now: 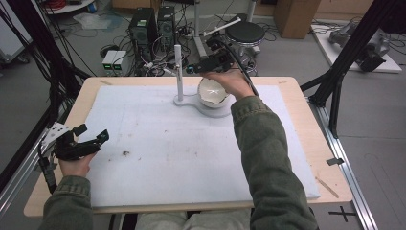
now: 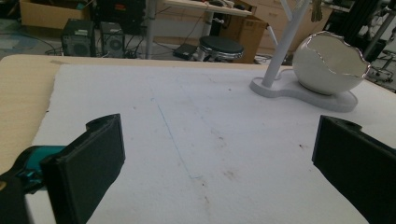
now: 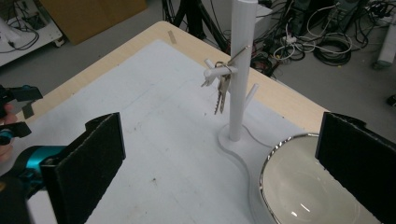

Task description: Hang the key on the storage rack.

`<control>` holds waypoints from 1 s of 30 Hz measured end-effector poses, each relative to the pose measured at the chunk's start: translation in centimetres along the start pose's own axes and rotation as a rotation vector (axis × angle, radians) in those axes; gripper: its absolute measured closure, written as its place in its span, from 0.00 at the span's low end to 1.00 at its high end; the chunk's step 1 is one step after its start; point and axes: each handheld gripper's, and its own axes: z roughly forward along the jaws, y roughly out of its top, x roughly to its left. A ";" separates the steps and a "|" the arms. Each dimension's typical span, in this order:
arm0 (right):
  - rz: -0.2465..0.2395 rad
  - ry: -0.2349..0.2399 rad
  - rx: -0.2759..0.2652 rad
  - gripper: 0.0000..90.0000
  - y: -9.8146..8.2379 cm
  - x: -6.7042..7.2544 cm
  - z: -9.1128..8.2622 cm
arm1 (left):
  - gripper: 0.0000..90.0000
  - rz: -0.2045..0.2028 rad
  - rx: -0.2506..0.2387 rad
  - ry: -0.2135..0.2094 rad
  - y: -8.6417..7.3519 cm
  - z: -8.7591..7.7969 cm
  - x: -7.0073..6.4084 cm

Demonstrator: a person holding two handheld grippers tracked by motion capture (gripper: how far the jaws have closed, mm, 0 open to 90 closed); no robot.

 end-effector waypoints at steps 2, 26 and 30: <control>0.002 -0.016 0.011 0.01 -0.9 -0.3 -0.7 | 0.03 0.001 0.001 -0.003 0.0 0.0 0.0; 0.024 -0.078 0.018 0.01 -5.8 -2.1 -5.0 | 0.03 -0.002 0.013 -0.001 0.0 0.0 0.1; 0.020 -0.075 -0.011 0.01 -6.6 -2.1 -5.6 | 0.03 -0.001 0.019 -0.004 -0.1 0.0 0.1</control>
